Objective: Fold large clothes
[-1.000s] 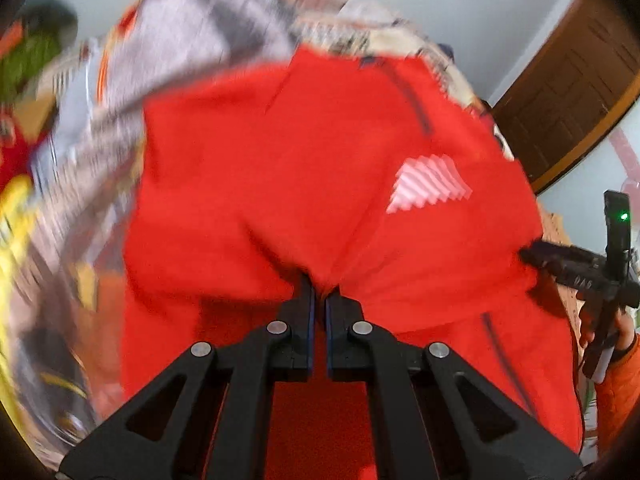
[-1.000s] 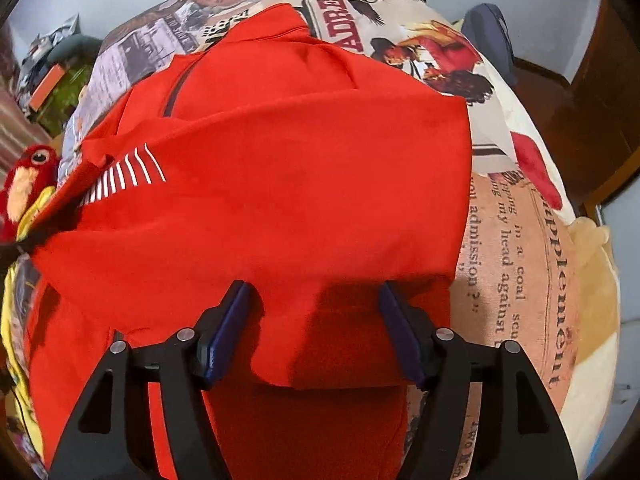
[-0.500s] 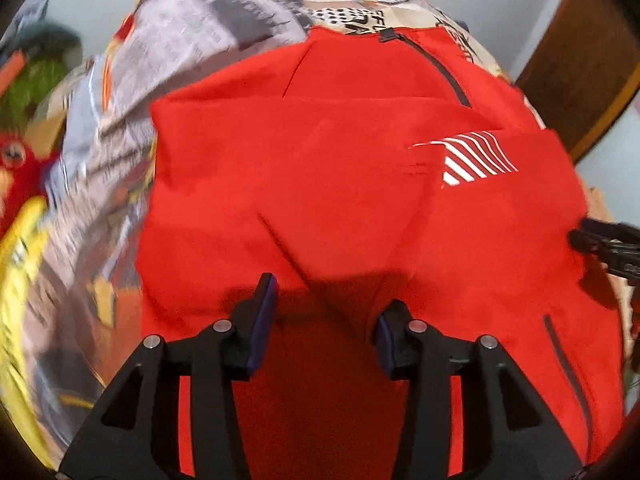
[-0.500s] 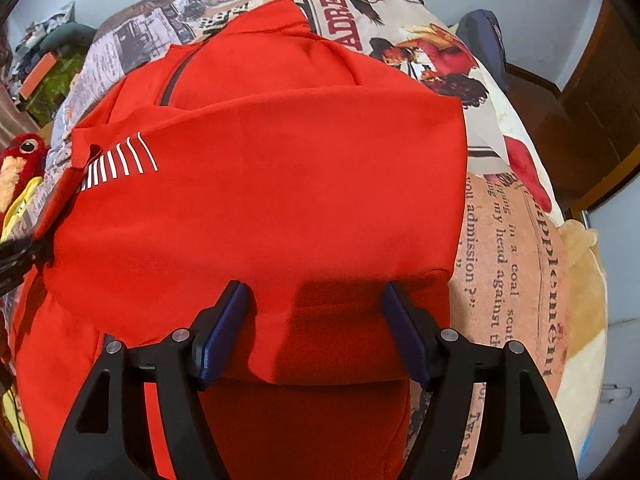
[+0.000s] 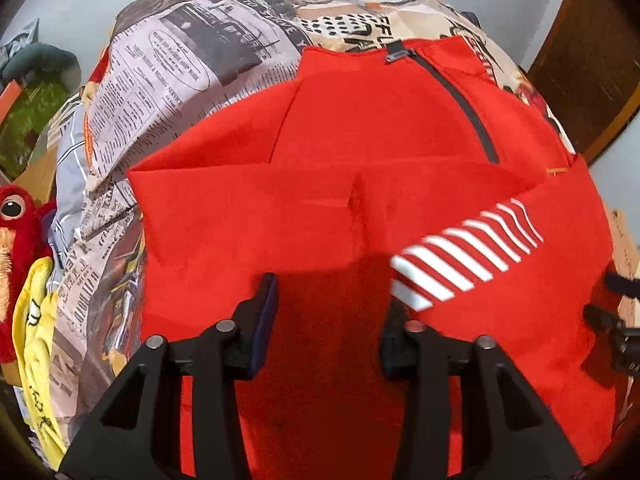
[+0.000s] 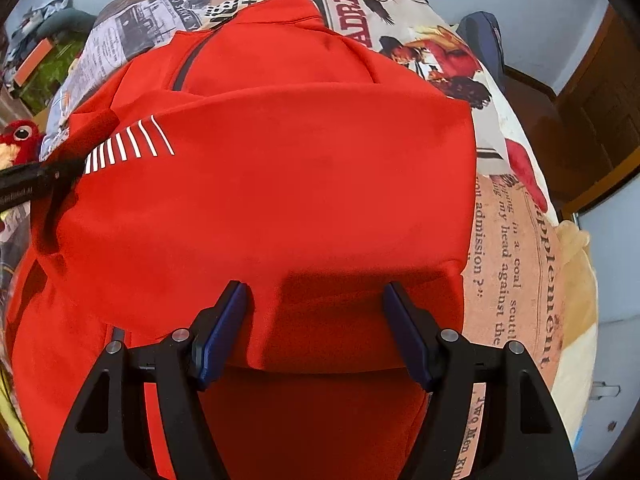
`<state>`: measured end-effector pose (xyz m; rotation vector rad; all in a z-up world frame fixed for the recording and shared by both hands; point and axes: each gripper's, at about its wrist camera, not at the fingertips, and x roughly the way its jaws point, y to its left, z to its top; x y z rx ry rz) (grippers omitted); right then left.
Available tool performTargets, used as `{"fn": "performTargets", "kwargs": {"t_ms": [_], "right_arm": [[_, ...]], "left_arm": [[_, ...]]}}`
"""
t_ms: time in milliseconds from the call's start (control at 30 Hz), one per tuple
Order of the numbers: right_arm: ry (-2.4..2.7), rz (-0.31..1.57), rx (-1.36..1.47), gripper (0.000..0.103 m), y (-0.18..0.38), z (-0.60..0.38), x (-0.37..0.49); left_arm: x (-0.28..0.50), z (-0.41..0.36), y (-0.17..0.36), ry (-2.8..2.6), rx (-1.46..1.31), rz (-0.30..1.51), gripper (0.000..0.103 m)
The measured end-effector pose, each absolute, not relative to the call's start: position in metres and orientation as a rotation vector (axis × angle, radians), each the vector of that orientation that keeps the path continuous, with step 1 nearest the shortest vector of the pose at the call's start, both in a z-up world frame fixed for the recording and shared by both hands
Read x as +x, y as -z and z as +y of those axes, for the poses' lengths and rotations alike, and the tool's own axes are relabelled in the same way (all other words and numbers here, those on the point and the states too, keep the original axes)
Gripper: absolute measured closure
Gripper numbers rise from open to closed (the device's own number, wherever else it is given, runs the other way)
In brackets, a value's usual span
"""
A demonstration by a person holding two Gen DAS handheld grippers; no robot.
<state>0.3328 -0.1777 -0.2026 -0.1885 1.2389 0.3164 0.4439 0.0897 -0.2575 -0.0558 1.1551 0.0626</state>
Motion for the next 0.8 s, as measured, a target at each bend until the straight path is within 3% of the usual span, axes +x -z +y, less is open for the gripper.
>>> {"fn": "performTargets", "kwargs": {"t_ms": [67, 100, 467, 667, 800], "right_arm": [[-0.312, 1.237, -0.193, 0.035, 0.203, -0.177, 0.332], [-0.310, 1.235, -0.197, 0.035, 0.203, -0.176, 0.332], [-0.309, 1.226, -0.177, 0.033, 0.201, -0.180, 0.330], [-0.320, 1.236, -0.202, 0.033, 0.197, -0.181, 0.321], [-0.309, 1.247, -0.242, 0.033, 0.198, -0.180, 0.311]], "left_arm": [[0.447, 0.096, 0.254, -0.075, -0.056, 1.157, 0.094], [0.447, 0.101, 0.250, -0.081, -0.065, 1.148, 0.095], [0.375, 0.170, 0.235, -0.016, -0.311, 1.067, 0.100], [0.334, 0.172, 0.238, 0.000, -0.282, 1.047, 0.099], [0.319, 0.171, 0.252, -0.029, -0.266, 1.099, 0.092]]}}
